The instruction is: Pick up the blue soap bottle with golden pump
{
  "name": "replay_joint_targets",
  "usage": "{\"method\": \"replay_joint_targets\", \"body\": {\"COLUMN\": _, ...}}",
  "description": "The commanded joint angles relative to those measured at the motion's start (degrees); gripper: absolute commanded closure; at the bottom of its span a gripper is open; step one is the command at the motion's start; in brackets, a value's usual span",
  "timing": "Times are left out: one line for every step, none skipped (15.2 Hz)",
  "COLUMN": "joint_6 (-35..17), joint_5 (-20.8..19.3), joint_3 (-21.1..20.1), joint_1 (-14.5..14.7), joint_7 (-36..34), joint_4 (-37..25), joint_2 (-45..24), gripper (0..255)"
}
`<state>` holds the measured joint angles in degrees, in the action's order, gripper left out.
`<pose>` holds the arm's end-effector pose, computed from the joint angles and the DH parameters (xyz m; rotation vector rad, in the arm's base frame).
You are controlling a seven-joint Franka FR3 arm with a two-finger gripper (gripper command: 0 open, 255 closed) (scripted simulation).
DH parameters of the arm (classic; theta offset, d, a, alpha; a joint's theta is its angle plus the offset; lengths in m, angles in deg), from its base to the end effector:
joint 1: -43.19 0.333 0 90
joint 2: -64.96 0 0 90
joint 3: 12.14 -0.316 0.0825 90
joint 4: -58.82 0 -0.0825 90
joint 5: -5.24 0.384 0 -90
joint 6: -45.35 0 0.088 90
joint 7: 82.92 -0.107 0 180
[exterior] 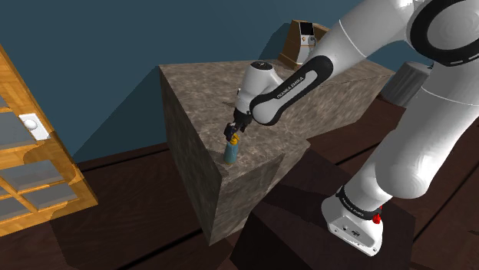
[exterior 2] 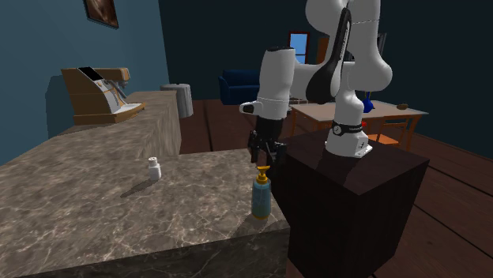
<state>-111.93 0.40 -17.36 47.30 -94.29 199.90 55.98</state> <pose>0.4874 0.0842 0.2459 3.1343 0.0599 0.2028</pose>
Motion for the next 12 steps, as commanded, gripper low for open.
{"method": "replay_joint_targets", "body": {"joint_6": -1.9, "joint_5": -0.8, "joint_3": 0.3, "joint_1": 0.2, "joint_7": -0.7, "joint_4": -0.3, "joint_2": -2.2, "gripper": 0}}
{"method": "replay_joint_targets", "body": {"joint_6": -1.9, "joint_5": -0.8, "joint_3": 0.3, "joint_1": 0.3, "joint_7": -0.7, "joint_4": -0.3, "joint_2": -2.2, "gripper": 0}}
{"method": "replay_joint_targets", "body": {"joint_6": -1.9, "joint_5": -0.8, "joint_3": 0.3, "joint_1": 0.3, "joint_7": -0.7, "joint_4": -0.3, "joint_2": -2.2, "gripper": 0}}
{"method": "replay_joint_targets", "body": {"joint_6": -2.1, "joint_5": -0.8, "joint_3": 0.3, "joint_1": 0.2, "joint_7": -0.6, "joint_4": -0.2, "joint_2": -2.3, "gripper": 255}}
{"method": "replay_joint_targets", "body": {"joint_6": -2.1, "joint_5": -0.8, "joint_3": 0.3, "joint_1": 0.2, "joint_7": -0.6, "joint_4": -0.2, "joint_2": -2.3, "gripper": 255}}
{"method": "replay_joint_targets", "body": {"joint_6": -2.1, "joint_5": -0.8, "joint_3": 0.3, "joint_1": 0.2, "joint_7": -0.6, "joint_4": -0.2, "joint_2": -2.3, "gripper": 255}}
{"method": "replay_joint_targets", "body": {"joint_6": -2.1, "joint_5": -0.8, "joint_3": 0.3, "joint_1": 0.2, "joint_7": -0.6, "joint_4": -0.2, "joint_2": -2.3, "gripper": 255}}
{"method": "replay_joint_targets", "body": {"joint_6": -2.1, "joint_5": -0.8, "joint_3": 0.3, "joint_1": 0.2, "joint_7": -0.6, "joint_4": -0.2, "joint_2": -2.3, "gripper": 255}}
{"method": "replay_joint_targets", "body": {"joint_6": -2.1, "joint_5": -0.8, "joint_3": 0.3, "joint_1": 0.2, "joint_7": -0.6, "joint_4": -0.2, "joint_2": -2.3, "gripper": 255}}
{"method": "replay_joint_targets", "body": {"joint_6": -2.0, "joint_5": -0.8, "joint_3": 0.3, "joint_1": 0.2, "joint_7": -0.6, "joint_4": -0.2, "joint_2": -2.3, "gripper": 255}}
{"method": "replay_joint_targets", "body": {"joint_6": -2.0, "joint_5": -0.8, "joint_3": 0.3, "joint_1": 0.2, "joint_7": -0.6, "joint_4": -0.3, "joint_2": -2.3, "gripper": 255}}
{"method": "replay_joint_targets", "body": {"joint_6": -2.0, "joint_5": -0.8, "joint_3": 0.3, "joint_1": 0.2, "joint_7": -0.6, "joint_4": -0.3, "joint_2": -2.3, "gripper": 255}}
